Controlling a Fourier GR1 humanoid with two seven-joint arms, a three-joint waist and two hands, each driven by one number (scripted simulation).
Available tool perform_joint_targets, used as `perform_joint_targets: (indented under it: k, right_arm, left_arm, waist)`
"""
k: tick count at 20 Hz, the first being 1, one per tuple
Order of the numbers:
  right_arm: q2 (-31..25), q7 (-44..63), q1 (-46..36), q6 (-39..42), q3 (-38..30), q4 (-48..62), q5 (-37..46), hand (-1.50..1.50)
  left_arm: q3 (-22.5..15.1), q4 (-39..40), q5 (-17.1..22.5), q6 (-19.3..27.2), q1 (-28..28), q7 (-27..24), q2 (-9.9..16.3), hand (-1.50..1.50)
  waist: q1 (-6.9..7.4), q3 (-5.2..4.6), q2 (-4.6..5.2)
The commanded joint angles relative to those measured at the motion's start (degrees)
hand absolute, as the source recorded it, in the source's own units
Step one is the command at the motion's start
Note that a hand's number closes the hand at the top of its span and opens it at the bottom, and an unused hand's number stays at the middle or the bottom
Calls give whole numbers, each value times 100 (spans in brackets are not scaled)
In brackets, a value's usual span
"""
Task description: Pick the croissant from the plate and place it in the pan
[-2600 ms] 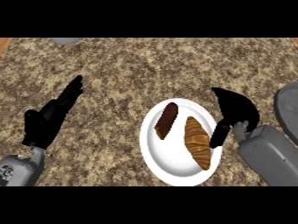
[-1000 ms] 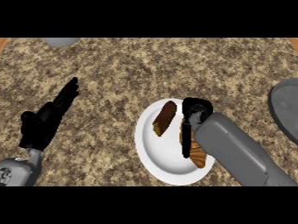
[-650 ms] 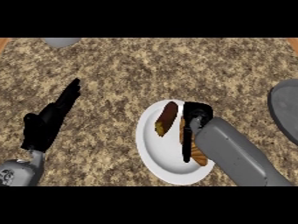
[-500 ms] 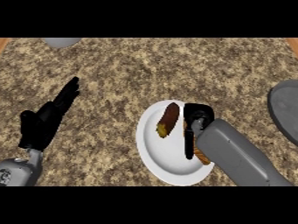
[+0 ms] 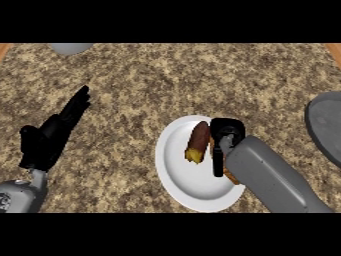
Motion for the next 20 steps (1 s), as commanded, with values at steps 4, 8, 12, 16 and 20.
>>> perform_joint_targets:
  k: [4,8,12,16,20]
  right_arm:
    - [328,1118,-182,307,-187,-495,287,150]
    - [-37,593,728,-1122,172,-2181,1223,150]
    - [-457,106,713,-1861,-309,-3397,1947,150]
    - [-1079,74,826,-2039,-291,-4647,3006,150]
    - [-1121,443,1551,-2214,-183,-6086,3734,150]
  left_arm:
    - [133,198,-81,-172,-128,-3,-92,0]
    - [55,55,-227,114,264,-28,-184,0]
    - [255,-92,-84,65,424,58,-13,0]
    - [297,18,-104,64,491,-21,-15,0]
    - [313,-38,-108,-3,456,-82,2,0]
  waist:
    - [-6,63,106]
    - [-267,66,-6]
    - [-466,81,-141]
    - [-500,69,-90]
    - [-404,70,-26]
